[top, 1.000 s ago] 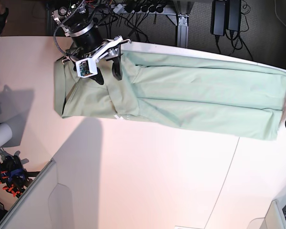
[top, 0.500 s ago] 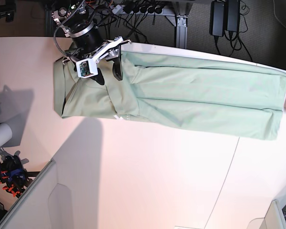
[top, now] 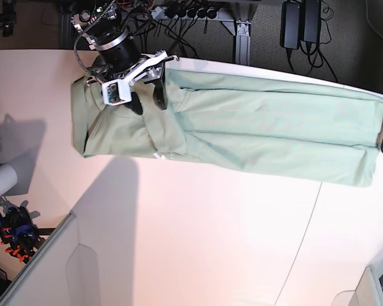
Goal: Fold the T-shirt properly
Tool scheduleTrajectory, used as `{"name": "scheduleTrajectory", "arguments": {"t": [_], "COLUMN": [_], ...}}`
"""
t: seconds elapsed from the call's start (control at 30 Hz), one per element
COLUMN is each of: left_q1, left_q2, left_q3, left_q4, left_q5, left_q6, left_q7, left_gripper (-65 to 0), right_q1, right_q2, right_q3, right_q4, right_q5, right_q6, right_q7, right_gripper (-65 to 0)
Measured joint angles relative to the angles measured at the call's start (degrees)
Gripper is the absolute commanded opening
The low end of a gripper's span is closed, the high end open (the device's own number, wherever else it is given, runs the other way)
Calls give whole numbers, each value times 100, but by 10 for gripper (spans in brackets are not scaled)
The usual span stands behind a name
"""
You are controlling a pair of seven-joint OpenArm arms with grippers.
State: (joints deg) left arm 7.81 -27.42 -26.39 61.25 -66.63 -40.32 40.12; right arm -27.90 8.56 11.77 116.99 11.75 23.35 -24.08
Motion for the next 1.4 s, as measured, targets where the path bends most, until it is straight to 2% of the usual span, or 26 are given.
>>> {"name": "scheduleTrajectory", "arguments": {"t": [0.3,0.53,0.83,0.97,1.4], "left_q1": [-833,-977,-809,-560,-378], "left_q2": [11,20,-92,-149,107], "left_q3": [79,815,684,645,629], "left_q4": [-44,-42,-33,-9,37], "left_q5": [1056,1305,1189,1064,732], "left_q6": [68,59,57,37,-31], "left_q7": [-234,-334,-175,-267,-42], "left_gripper": [-240,-240,-240,-240,-242], "right_q1": [11,11,11,11,11], "right_q2": [-48,-48,-48,-48,-48], "right_q3": [0,0,0,0,0], "right_q4": [0,0,0,0,0], "right_q5": [22,22,22,22,22], "right_q6": [-2,-2,-2,-2,-2], "right_q7": [0,2,0,0,0], "right_gripper": [-342,-342,-342,-342,-342]}}
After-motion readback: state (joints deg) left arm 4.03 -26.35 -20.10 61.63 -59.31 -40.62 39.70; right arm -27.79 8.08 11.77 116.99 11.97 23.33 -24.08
